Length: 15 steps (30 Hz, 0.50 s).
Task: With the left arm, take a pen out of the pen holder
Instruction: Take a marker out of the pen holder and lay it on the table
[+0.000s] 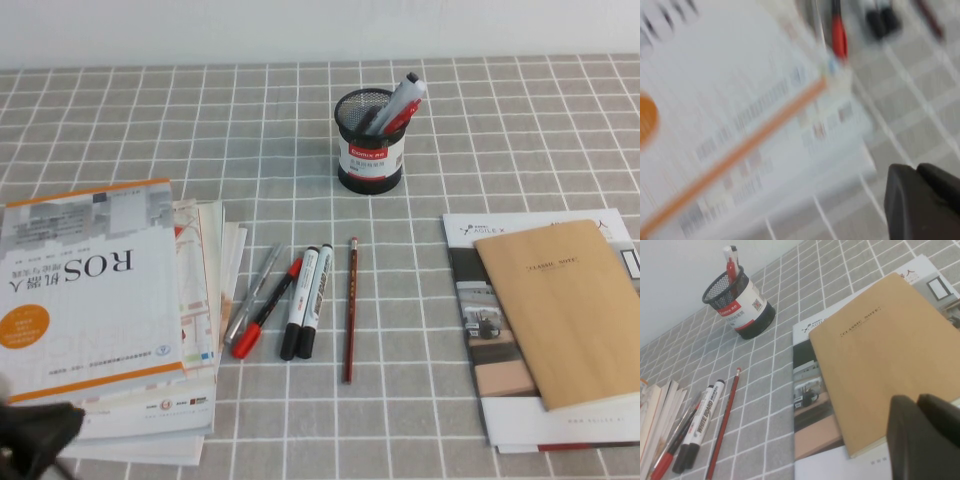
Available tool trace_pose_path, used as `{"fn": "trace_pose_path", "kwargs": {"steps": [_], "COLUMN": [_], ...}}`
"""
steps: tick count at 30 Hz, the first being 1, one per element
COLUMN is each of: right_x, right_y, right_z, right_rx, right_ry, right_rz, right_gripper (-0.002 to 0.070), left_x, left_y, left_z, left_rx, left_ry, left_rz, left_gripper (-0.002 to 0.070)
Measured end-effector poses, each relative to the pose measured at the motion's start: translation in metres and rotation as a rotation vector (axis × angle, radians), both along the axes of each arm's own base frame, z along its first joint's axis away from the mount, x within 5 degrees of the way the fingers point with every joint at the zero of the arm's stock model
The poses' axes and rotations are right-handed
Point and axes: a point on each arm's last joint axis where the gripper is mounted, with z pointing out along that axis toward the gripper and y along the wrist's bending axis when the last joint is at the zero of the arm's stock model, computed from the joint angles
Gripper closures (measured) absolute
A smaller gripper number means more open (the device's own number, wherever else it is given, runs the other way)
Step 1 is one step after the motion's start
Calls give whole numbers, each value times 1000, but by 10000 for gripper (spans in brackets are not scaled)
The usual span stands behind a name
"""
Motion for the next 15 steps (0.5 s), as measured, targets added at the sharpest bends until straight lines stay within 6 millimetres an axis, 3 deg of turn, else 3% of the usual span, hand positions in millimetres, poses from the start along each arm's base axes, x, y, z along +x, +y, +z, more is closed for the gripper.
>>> {"fn": "trace_pose_path", "kwargs": {"steps": [5,8,13,15], "right_x": [0,0,0,0], "right_y": [0,0,0,0], "right_z": [0,0,0,0], "right_rx": [0,0,0,0], "right_ry": [0,0,0,0], "right_rz": [0,0,0,0], "right_gripper": [689,689,689,689], "left_x": [-15,-24,-32,-31], "left_y": [17,26,36,39], "left_z": [-19,-43,-91,-97], "left_rx": [-141,-191,-185,-182], "left_ry": [-353,-505,-559,-545], "left_rz": [64,127,250,305], "left_gripper": [676,676,676,676]}}
